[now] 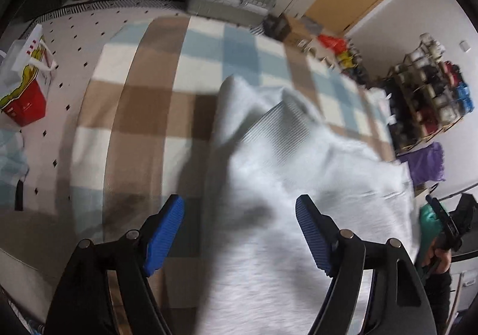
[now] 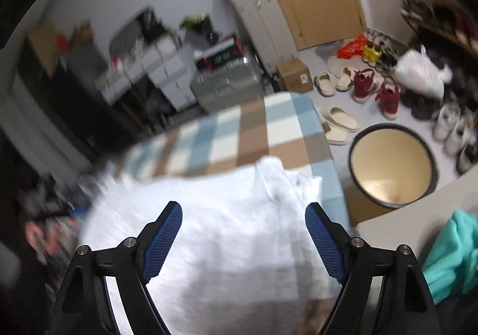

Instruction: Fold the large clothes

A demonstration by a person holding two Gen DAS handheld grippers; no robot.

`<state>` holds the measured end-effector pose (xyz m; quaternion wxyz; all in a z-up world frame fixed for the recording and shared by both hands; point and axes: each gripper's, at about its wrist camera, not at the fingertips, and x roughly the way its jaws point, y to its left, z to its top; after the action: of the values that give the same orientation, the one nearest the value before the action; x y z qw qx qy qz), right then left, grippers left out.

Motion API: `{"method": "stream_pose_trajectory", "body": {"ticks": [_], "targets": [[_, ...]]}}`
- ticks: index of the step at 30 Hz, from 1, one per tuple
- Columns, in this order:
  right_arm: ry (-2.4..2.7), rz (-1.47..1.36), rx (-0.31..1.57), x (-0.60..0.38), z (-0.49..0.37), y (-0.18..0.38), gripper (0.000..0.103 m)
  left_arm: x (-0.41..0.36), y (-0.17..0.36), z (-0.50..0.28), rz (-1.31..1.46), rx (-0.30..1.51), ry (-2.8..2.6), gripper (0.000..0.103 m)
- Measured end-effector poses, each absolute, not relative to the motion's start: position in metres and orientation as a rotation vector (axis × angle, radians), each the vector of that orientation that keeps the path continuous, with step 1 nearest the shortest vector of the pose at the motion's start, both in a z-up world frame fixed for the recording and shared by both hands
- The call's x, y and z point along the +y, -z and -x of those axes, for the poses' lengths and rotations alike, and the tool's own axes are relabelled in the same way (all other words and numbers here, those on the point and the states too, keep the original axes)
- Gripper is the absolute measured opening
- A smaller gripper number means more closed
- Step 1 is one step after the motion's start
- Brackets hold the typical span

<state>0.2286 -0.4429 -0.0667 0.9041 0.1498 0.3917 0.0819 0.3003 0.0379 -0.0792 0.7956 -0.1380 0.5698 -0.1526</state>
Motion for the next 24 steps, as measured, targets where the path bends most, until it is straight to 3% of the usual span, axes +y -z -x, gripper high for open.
{"method": "stream_pose_trajectory", "body": {"ticks": [5,8,9,12,14,24], "targets": [[-0.144,-0.22,0.941,-0.433,-0.256,0.101,0.085,0.027,0.094,-0.304,0.267,1.252,0.344,0.074],[-0.14,-0.231,1.008,-0.436,-0.27,0.119,0.078,0.015,0.089,-0.302,0.229,1.236,0.394,0.073],[-0.138,-0.215,1.022,-0.434,-0.272,0.122,0.068,0.012,0.085,-0.3,0.216,1.217,0.416,0.067],[-0.122,-0.152,1.074,-0.428,-0.274,0.129,0.013,-0.004,0.075,-0.289,0.083,1.201,0.429,0.016],[-0.133,-0.147,1.027,-0.427,-0.263,0.12,0.011,-0.015,0.067,-0.278,-0.014,1.169,0.447,0.006],[-0.152,-0.099,0.696,-0.419,-0.203,0.047,0.008,0.003,0.025,-0.275,-0.011,0.973,0.374,0.001]]}}
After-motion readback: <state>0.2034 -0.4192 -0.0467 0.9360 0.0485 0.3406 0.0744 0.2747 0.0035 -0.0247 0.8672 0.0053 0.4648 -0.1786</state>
